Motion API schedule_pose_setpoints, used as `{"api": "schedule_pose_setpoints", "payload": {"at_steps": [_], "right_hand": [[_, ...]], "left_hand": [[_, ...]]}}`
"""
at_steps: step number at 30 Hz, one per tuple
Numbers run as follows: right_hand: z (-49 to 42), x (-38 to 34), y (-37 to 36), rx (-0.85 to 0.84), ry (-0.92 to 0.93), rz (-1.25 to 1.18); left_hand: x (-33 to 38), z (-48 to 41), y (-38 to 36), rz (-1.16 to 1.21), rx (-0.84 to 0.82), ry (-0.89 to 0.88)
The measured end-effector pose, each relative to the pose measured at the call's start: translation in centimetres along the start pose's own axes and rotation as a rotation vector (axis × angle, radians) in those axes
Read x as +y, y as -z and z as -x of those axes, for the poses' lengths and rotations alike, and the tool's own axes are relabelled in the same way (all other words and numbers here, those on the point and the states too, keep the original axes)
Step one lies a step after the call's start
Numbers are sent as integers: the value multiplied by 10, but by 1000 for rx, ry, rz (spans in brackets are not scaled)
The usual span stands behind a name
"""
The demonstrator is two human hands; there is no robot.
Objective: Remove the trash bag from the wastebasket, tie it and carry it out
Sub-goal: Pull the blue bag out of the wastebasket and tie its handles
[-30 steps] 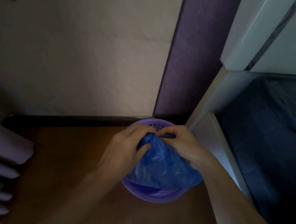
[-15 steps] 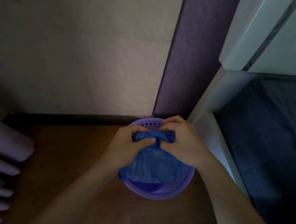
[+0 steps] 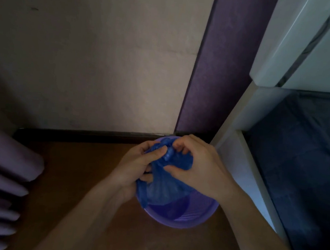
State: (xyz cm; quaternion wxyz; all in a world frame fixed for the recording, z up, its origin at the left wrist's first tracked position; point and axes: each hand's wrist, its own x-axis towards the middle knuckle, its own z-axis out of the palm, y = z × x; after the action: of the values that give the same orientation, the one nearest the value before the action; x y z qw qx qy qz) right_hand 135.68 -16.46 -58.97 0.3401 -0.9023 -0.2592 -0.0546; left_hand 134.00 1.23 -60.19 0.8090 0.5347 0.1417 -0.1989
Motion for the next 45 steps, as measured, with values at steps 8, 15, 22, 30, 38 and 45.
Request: {"api": "schedule_pose_setpoints", "payload": {"at_steps": [8, 15, 22, 30, 38, 45], "right_hand": [[-2, 3, -9, 58, -141, -26], [-8, 5, 2, 5, -493, -735], [3, 31, 26, 23, -608, -1041], [0, 35, 29, 122, -760, -1233], [0, 48, 26, 248, -871, -1297], [-1, 51, 23, 301, -892, -1303]], "left_hand": [[-1, 1, -4, -8, 29, -47], [-8, -11, 10, -631, 129, -384], [-11, -23, 34, -921, 48, -370], [-7, -31, 58, -861, -37, -287], [6, -20, 69, -819, -216, -259], [-1, -23, 63, -565, -184, -318]]}}
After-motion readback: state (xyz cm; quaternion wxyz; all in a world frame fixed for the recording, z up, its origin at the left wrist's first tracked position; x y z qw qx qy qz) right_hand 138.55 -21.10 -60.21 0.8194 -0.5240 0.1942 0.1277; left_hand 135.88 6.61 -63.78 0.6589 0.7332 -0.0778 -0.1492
